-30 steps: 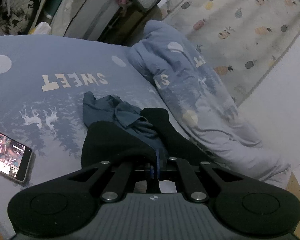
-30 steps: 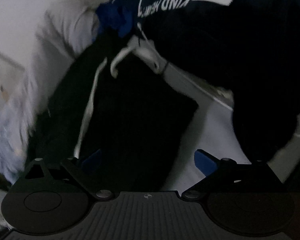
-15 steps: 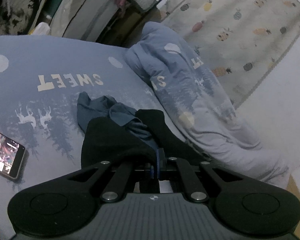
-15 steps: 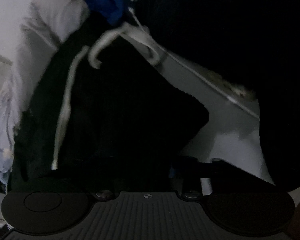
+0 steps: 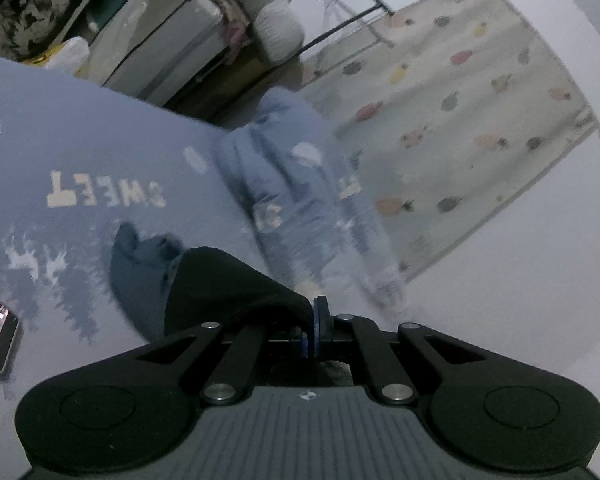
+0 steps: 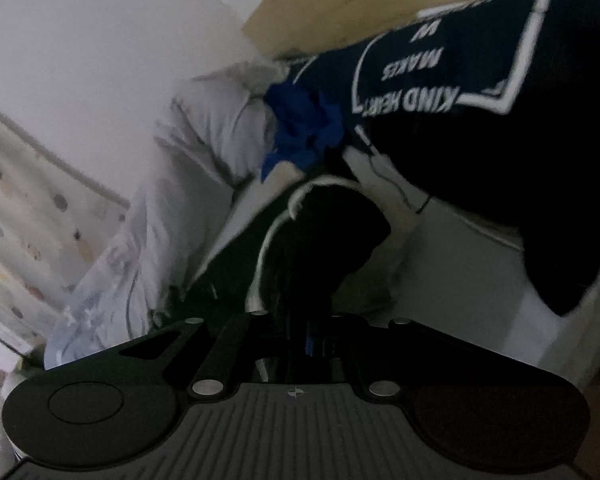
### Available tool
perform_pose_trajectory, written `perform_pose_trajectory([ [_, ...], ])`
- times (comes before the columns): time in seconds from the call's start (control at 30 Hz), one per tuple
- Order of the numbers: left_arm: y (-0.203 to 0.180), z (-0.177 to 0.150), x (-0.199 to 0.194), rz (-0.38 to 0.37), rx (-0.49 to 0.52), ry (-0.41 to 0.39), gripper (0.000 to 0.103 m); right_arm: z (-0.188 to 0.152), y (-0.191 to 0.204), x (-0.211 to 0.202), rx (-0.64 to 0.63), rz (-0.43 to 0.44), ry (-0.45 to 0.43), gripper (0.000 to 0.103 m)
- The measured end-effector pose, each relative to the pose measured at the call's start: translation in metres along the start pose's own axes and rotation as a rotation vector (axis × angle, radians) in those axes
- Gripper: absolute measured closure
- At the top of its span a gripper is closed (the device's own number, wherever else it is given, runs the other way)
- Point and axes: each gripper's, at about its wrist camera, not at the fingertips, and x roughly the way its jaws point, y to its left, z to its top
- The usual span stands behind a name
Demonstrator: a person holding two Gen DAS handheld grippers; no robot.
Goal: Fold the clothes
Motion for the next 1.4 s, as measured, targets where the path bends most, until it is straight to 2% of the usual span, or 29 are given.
perform_pose_trajectory([
  [0.13,-0.003,0.017,-0.026,-0.055,-0.026,-0.038,0.096,-0.002,-0.012,-0.043,0.015,-0.019,-0.017,0.096],
  [0.27,0.001,0.019,-0.022,-0.033,-0.06,-0.038,0.096,-0.014,-0.014,-0.088,0.008,-0.051,-0.023,0.096],
  [0.37,0.004,0.02,-0.017,-0.013,-0.086,-0.036,0.096,-0.017,-0.015,-0.093,0.009,-0.071,0.01,0.096],
  [0.5,0.009,0.02,-0.011,0.014,-0.121,-0.033,0.096,-0.014,-0.012,-0.076,0.058,-0.073,0.015,0.096],
  [0.6,0.017,0.011,0.029,0.07,-0.171,-0.029,0.096,-0.005,-0.008,-0.058,0.098,-0.065,0.001,0.096],
  [0.8,-0.004,-0.006,0.112,0.173,-0.186,-0.038,0.096,0.035,0.003,-0.006,0.127,-0.06,-0.02,0.096],
  [0.97,-0.027,-0.01,0.192,0.246,-0.175,-0.033,0.096,0.077,0.007,0.055,0.096,-0.116,-0.001,0.096],
  [1.03,-0.038,-0.017,0.225,0.338,-0.174,-0.058,0.096,0.088,0.006,0.083,0.093,-0.143,0.022,0.096],
  [1.07,-0.044,-0.022,0.243,0.358,-0.177,-0.064,0.096,0.094,0.006,0.095,0.09,-0.155,0.032,0.096],
  [1.27,-0.079,-0.061,0.332,0.41,-0.038,-0.052,0.096,0.114,0.003,0.17,0.064,-0.234,0.072,0.096],
  [1.4,-0.091,-0.088,0.393,0.434,0.089,-0.002,0.096,0.118,-0.011,0.207,0.062,-0.281,0.096,0.096],
])
